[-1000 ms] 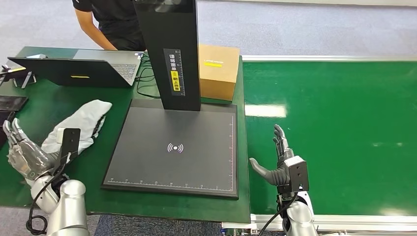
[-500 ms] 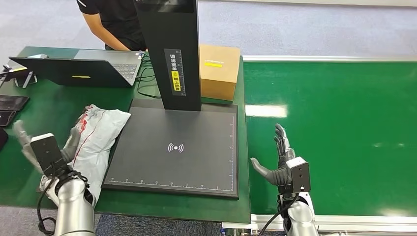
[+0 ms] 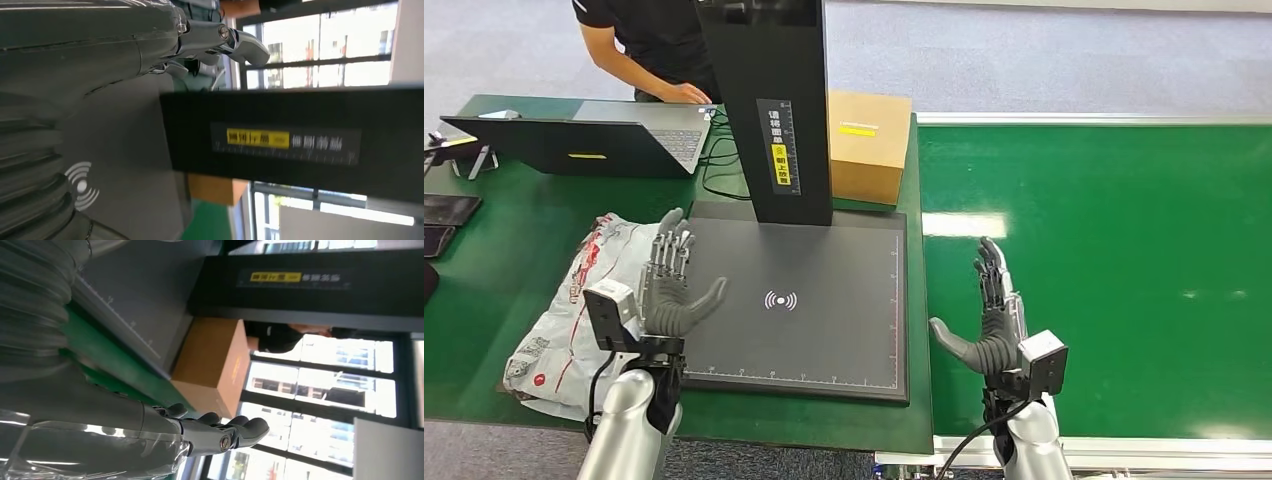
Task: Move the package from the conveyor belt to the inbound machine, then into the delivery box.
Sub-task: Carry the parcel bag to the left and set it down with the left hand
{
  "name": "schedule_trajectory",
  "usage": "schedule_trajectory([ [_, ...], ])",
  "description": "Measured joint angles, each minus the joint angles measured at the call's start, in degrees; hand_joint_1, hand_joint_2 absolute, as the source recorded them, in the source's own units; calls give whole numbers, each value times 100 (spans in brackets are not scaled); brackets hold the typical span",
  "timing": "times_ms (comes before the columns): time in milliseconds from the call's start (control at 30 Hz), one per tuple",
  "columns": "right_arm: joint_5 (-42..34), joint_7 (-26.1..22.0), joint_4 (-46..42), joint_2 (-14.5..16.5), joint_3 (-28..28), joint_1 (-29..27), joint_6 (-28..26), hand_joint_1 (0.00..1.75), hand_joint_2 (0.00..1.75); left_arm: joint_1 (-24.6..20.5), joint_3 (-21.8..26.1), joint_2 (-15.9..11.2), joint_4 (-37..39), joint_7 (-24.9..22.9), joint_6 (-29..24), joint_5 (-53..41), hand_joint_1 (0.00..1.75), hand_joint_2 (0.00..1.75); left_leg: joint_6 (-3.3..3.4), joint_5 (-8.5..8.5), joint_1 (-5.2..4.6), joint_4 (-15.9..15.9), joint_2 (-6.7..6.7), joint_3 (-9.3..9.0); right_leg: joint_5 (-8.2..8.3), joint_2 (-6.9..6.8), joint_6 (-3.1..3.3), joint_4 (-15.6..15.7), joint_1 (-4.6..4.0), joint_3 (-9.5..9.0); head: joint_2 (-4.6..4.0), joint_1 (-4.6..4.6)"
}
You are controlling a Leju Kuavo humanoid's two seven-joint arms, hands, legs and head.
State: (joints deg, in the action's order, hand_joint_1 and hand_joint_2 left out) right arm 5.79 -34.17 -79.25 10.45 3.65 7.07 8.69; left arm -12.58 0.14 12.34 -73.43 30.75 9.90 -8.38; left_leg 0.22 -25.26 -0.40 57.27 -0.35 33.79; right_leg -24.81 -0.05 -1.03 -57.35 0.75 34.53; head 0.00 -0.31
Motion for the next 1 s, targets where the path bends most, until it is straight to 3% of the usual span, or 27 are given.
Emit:
schedule_trajectory([
  [267, 241, 20, -128, -24, -370, -7, 93, 0, 175, -9, -392, -7, 150, -9, 40, -7, 0, 175, 0, 0, 0, 0, 0, 0, 0, 0, 0, 0, 0, 0, 0, 1],
  [1000, 376, -8, -169, -30, -448, -81, 89, 0, 175, 58, -390, -77, 154, -7, -81, -333, 0, 175, 0, 0, 0, 0, 0, 0, 0, 0, 0, 0, 0, 0, 0, 0],
])
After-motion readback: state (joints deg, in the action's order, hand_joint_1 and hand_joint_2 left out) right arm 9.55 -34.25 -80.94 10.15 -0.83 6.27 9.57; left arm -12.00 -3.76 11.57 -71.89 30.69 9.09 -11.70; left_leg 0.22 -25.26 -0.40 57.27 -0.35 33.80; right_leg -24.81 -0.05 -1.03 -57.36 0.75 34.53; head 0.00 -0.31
